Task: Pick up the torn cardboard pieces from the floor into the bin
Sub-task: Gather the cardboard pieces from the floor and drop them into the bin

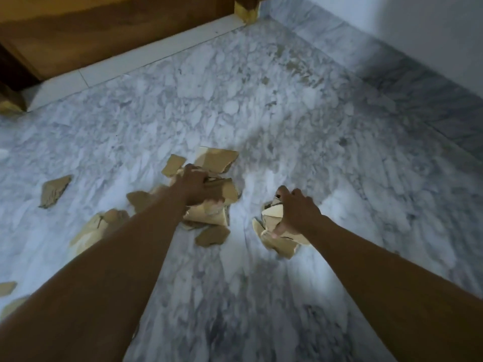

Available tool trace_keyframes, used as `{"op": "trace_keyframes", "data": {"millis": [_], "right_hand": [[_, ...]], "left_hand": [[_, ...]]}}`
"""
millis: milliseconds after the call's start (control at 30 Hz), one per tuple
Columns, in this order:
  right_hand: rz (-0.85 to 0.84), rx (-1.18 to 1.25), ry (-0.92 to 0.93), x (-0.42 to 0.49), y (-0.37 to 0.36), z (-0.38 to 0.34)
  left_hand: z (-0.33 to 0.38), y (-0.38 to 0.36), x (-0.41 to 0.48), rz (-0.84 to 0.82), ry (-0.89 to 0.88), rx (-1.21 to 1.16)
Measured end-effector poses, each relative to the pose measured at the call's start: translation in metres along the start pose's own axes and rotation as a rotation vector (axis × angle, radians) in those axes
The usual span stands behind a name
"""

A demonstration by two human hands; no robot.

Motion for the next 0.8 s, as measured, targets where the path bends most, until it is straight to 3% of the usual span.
{"op": "trace_keyframes", "data": {"millis": [100, 233, 400, 700, 800], "right_hand": [[-0.1, 0.061, -0.043, 0.006, -0.001, 0.005], [-0.204, 0.034, -0.064, 0.005, -0.004, 0.012], [-0.125, -0.018, 0.028, 0.001, -0.002, 0.003], [-0.218, 0.08, 0.058, -0.007, 0.003, 0.001], [-0.268, 0.241, 0.027, -0.004, 0.015, -0.006]], "left_hand": [[-0.006, -0.009, 0.008, 0.014, -0.004, 0.116], [-0.013, -0.01, -0.001, 0.004, 0.209, 0.072], [-0.021, -0.012, -0.002, 0.049, 0.22, 0.111], [-0.014, -0.001, -0.006, 0.078, 0.187, -0.238], [-0.013, 0.02, -0.015, 0.093, 0.184, -0.342]]}}
Point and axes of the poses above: each hand's wrist, its own x-axis towards the middle knuckle, its own y-axis out of the back of the hand, z = x × y, the point moved 6 cm from there along x, towards the middle knuckle, and after that the axes turned 11 degrees about z, right-handed, at the moved point
